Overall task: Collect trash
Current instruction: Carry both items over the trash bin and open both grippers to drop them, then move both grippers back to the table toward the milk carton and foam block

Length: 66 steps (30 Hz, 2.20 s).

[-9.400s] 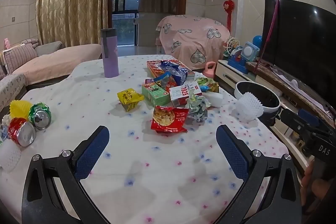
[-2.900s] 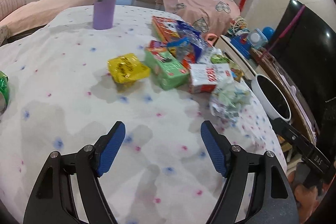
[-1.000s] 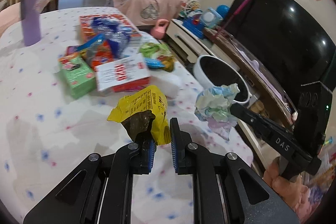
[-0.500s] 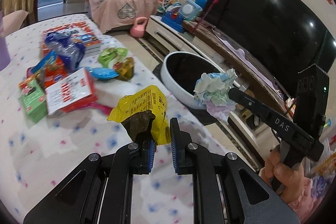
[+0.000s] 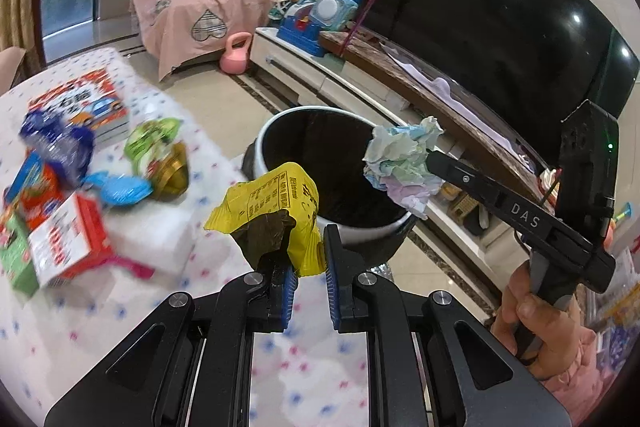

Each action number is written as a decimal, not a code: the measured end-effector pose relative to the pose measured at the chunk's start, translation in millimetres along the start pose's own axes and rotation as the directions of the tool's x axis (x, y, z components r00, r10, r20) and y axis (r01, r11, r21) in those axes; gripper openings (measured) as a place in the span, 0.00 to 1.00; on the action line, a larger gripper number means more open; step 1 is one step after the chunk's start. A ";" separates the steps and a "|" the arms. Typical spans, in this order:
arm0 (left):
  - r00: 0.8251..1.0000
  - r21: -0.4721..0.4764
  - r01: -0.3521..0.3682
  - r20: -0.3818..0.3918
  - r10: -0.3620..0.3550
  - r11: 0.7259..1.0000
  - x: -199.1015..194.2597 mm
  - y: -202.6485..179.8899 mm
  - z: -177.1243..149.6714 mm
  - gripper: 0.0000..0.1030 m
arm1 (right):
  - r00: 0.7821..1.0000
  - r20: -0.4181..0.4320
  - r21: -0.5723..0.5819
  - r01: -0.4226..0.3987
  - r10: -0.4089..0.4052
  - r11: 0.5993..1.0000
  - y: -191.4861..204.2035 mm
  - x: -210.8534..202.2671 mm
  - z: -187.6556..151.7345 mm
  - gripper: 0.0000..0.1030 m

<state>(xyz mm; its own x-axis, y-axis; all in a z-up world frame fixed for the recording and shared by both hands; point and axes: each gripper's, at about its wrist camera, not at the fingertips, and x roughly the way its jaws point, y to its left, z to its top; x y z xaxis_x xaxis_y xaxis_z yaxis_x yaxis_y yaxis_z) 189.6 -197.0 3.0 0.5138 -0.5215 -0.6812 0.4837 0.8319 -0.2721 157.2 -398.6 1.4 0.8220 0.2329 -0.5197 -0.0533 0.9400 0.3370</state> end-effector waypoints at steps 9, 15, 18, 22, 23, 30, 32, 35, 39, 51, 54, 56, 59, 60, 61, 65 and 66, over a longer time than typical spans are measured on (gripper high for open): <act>1.000 0.043 0.003 -0.027 -0.002 0.999 38.6 -18.3 26.6 0.12 | 1.000 -0.007 0.023 0.018 -0.018 1.000 -23.6 12.8 12.3 0.02; 0.998 0.061 0.009 -0.057 -0.006 0.998 64.0 -26.2 38.0 0.12 | 0.999 -0.026 0.021 0.028 -0.027 0.999 -33.9 23.9 16.5 0.02; 0.997 0.074 0.006 -0.072 0.000 0.997 75.9 -29.8 40.3 0.12 | 0.999 -0.036 0.021 0.035 -0.034 0.999 -38.2 29.8 17.8 0.02; 0.996 0.069 0.006 -0.091 0.000 0.998 86.6 -29.4 40.6 0.12 | 0.998 -0.047 0.026 0.044 -0.043 0.999 -43.9 36.5 18.4 0.02; 0.995 0.065 0.005 -0.096 0.001 0.998 88.9 -28.8 40.4 0.13 | 0.998 -0.054 0.027 0.047 -0.045 0.999 -45.7 38.8 18.2 0.02; 0.994 0.046 -0.005 -0.109 0.010 0.999 94.6 -27.0 37.7 0.46 | 0.996 -0.078 0.044 0.042 -0.039 0.998 -54.1 50.0 17.5 0.08; 0.995 0.044 -0.006 -0.104 0.011 0.999 92.1 -26.1 36.3 0.50 | 0.996 -0.084 0.060 0.035 -0.029 0.998 -57.1 51.4 16.5 0.11; 0.995 0.029 -0.010 -0.097 0.013 1.000 87.3 -21.7 34.2 0.54 | 0.997 -0.076 0.062 0.036 -0.032 0.997 -57.1 47.9 15.0 0.24; 0.996 -0.010 -0.011 -0.084 0.010 1.000 72.2 -10.1 25.4 0.56 | 0.998 -0.055 0.072 0.033 -0.029 0.997 -52.5 38.1 12.4 0.44; 0.997 -0.114 -0.064 -0.046 0.059 0.991 11.2 37.8 -26.6 0.58 | 0.997 -0.055 0.069 -0.049 0.053 0.996 -11.5 19.3 -14.2 0.82; 0.996 -0.144 -0.082 -0.037 0.077 0.986 -6.4 53.3 -40.5 0.58 | 0.995 -0.072 0.063 -0.070 0.074 0.996 2.2 18.6 -23.7 0.82; 0.996 -0.169 -0.089 -0.037 0.083 0.982 -15.9 64.2 -49.0 0.58 | 0.993 -0.083 0.057 -0.083 0.088 0.995 11.6 18.9 -28.7 0.82; 0.994 -0.187 -0.106 -0.031 0.102 0.977 -27.5 75.8 -59.3 0.58 | 0.989 -0.099 0.047 -0.105 0.109 0.993 24.5 20.9 -35.0 0.83; 0.994 -0.191 -0.112 -0.032 0.107 0.975 -31.3 79.9 -63.4 0.58 | 0.988 -0.106 0.041 -0.111 0.115 0.993 29.2 22.0 -37.0 0.83; 0.993 -0.197 -0.116 -0.032 0.112 0.974 -33.9 83.2 -65.4 0.58 | 0.986 -0.113 0.035 -0.117 0.120 0.993 33.7 23.1 -38.8 0.83; 0.991 -0.214 -0.135 -0.031 0.131 0.968 -44.9 98.2 -75.8 0.58 | 0.981 -0.138 0.009 -0.138 0.138 0.990 50.9 27.1 -46.2 0.83; 0.990 -0.216 -0.141 -0.031 0.137 0.966 -47.2 101.8 -77.2 0.58 | 0.979 -0.146 0.001 -0.146 0.145 0.989 55.2 28.9 -47.0 0.83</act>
<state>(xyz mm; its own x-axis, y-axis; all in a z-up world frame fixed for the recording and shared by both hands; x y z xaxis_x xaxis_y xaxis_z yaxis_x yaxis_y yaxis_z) 159.9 -73.1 -45.0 0.5534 -0.3964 -0.7325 0.2423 0.9181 -0.3137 151.3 -328.2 -31.9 0.7141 0.4002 -0.5743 -0.1724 0.8957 0.4098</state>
